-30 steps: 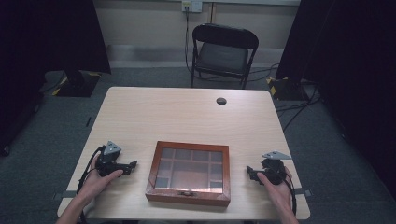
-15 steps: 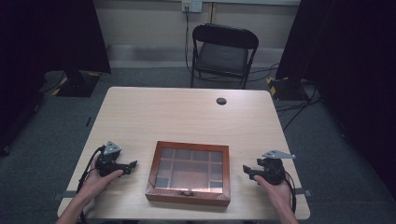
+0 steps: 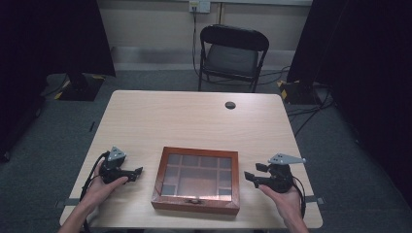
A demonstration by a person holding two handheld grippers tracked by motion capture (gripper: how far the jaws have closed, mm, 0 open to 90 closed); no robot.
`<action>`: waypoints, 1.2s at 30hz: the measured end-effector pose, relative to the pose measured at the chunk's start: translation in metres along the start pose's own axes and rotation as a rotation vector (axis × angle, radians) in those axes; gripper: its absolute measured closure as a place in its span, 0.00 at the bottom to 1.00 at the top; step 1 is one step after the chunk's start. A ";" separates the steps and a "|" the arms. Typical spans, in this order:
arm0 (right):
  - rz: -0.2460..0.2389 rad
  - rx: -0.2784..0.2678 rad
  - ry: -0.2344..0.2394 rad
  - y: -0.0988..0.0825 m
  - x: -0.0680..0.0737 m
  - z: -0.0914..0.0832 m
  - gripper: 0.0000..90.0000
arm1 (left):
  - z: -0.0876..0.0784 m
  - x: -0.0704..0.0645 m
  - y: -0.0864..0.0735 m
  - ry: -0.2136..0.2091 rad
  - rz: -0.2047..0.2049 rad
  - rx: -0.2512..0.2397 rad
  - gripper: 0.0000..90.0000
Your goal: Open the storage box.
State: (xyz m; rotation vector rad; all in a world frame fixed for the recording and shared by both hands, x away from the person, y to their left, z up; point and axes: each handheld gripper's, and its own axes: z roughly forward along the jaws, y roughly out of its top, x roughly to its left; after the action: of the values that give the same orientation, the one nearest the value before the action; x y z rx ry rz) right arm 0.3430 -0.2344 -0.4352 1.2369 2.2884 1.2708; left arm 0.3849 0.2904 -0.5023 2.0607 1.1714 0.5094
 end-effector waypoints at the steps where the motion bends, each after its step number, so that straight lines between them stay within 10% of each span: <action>1: -0.008 0.000 0.013 0.001 0.003 0.000 0.43 | 0.000 0.000 0.000 0.001 0.000 0.000 0.13; 25: -0.120 0.004 0.319 0.036 0.077 0.029 0.68 | 0.000 0.000 0.000 0.000 0.000 0.000 0.13; 36: -0.194 0.105 0.467 0.024 0.107 0.053 0.82 | 0.000 0.000 0.000 0.000 0.000 0.000 0.13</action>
State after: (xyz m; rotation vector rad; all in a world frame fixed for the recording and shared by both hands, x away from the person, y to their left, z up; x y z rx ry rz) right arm 0.3211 -0.1146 -0.4288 0.7768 2.7459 1.5066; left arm 0.3849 0.2904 -0.5023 2.0607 1.1715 0.5097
